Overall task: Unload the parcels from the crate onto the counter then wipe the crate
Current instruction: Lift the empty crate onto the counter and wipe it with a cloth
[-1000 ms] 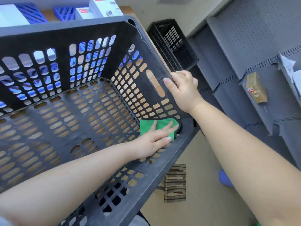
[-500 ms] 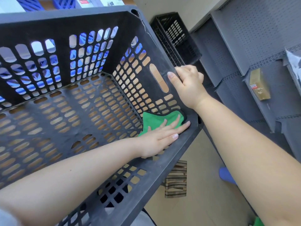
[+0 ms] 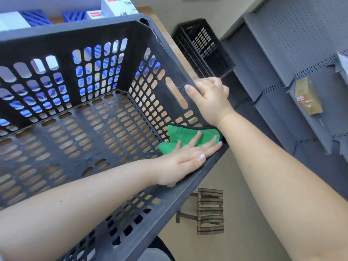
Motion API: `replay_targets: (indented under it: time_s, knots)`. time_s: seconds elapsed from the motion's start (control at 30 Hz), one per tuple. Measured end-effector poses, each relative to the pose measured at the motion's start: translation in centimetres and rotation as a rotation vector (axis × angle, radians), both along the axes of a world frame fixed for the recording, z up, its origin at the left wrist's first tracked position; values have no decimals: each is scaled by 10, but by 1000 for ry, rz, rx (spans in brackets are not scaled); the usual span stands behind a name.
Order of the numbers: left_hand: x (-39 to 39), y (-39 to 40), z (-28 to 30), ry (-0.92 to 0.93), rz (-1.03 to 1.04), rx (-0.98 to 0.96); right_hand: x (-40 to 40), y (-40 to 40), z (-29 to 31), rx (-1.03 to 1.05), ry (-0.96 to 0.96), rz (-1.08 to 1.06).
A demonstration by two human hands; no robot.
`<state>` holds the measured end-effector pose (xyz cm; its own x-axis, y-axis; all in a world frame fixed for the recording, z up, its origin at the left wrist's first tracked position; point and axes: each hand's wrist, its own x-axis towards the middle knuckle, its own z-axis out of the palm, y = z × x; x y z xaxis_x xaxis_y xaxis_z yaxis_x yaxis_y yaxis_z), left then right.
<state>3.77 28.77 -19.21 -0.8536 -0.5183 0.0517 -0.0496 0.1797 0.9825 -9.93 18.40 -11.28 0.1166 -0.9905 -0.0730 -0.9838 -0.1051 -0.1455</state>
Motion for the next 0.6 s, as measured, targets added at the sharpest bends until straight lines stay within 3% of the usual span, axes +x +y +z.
replay_targets:
  time_s: [0.2, 0.6]
  knots:
    - [1, 8, 6, -5, 5, -42, 0, -1, 1, 83, -57, 0]
    - [69, 22, 36, -256, -222, -394, 13, 14, 27, 130, -97, -26]
